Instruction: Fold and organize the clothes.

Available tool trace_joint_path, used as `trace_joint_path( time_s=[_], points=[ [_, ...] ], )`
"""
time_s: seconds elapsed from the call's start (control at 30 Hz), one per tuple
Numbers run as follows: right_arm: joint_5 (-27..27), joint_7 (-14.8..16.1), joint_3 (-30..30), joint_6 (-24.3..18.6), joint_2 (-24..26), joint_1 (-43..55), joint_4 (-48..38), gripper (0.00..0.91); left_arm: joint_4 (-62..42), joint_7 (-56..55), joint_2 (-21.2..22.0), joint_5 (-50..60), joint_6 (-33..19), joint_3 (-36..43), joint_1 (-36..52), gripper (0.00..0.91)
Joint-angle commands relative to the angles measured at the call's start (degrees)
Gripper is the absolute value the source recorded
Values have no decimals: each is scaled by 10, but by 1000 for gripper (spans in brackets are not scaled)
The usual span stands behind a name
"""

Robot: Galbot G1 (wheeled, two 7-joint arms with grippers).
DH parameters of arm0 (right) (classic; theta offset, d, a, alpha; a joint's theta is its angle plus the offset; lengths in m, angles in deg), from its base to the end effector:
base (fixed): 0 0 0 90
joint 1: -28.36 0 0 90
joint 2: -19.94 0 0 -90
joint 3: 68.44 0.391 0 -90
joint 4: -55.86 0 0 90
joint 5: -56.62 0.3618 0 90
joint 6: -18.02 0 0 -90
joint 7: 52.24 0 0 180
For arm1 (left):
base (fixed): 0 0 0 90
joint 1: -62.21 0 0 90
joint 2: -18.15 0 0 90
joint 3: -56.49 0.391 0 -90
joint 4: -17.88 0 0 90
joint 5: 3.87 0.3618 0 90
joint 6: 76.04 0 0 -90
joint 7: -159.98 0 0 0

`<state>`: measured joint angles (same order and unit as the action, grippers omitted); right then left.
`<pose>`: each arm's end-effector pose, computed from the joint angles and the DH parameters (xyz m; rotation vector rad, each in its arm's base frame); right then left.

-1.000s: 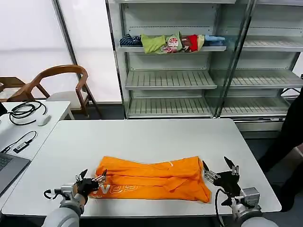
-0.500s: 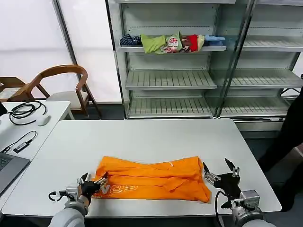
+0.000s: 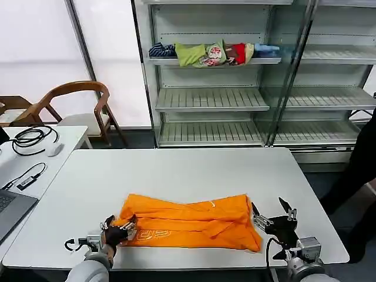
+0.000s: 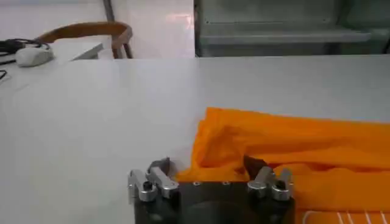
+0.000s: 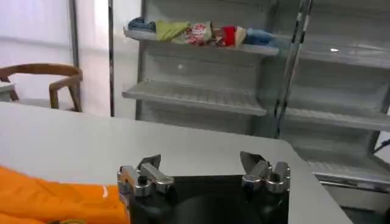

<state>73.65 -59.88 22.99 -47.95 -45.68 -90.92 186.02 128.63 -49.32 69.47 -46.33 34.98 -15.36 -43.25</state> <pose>0.1723 -0.0714 -0.2580 0.1383 -2.8801 0.1977 0.2376 0.0820 -0.3469 0.0193 -2.5844 -0.0568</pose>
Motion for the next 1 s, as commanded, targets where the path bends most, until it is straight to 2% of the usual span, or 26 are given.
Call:
trace_joint_path(
  time_s=[0.03, 0.6, 1.0],
  points=[
    [-2, 0, 0, -1, -1, -1, -2, 907, -3, 0, 4, 8, 3, 12, 2, 20],
    [-14, 0, -19, -5, -2, 11, -17, 907, -16, 4, 2, 17, 1, -13, 7, 20],
    [-14, 0, -50, -5, 1, 53, -38, 907, -3, -20, -65, 2, 23, -164, -52, 10]
  ],
)
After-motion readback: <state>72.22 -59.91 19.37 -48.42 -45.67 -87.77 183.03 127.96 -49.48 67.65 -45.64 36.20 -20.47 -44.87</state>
